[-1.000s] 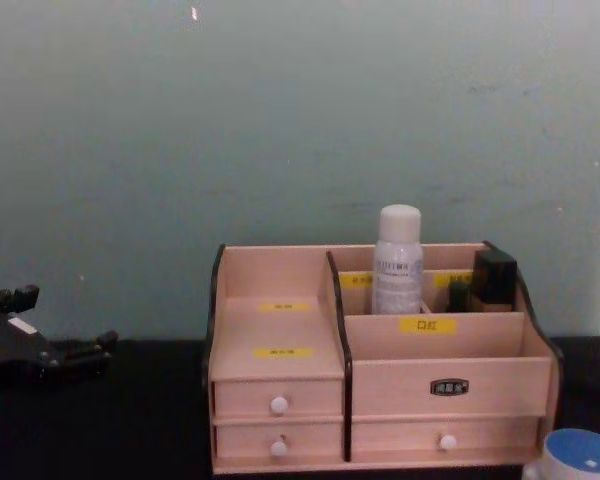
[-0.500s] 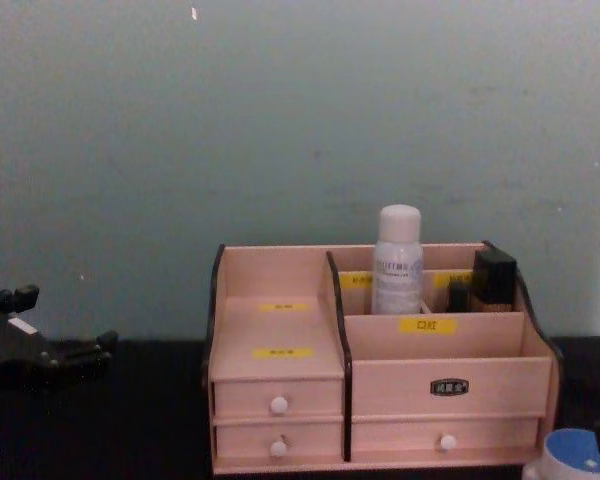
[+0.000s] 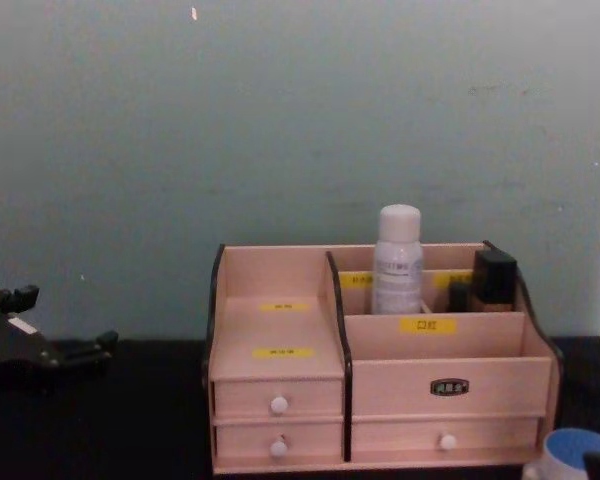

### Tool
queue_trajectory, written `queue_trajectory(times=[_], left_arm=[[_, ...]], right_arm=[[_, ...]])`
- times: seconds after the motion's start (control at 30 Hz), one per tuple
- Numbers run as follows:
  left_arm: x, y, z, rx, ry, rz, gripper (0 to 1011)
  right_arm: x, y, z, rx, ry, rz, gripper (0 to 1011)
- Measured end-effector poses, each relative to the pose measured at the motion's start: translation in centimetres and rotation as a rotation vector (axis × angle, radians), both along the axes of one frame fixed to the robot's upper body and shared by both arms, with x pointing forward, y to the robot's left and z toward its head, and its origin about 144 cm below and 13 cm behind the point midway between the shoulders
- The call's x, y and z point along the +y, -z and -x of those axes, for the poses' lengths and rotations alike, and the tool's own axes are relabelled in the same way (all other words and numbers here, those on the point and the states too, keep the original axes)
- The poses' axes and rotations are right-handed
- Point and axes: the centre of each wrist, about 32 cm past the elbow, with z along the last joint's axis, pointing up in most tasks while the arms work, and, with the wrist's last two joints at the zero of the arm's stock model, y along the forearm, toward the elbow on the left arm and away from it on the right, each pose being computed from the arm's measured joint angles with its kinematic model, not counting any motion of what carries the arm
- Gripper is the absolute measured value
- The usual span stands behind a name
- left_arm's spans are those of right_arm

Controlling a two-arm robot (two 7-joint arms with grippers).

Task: Pick up the facial cleanser and watermelon frost from the table and place them into the tiered storage box.

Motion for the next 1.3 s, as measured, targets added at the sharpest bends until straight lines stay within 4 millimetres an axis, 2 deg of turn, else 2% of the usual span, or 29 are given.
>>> queue_trajectory(times=[1.3], left_arm=[[0.0, 0.0, 0.0, 0.0, 0.0, 0.0, 1001]], right_arm=[[0.6, 0.8, -1.6, 0.024, -0.017, 0.0, 1002]])
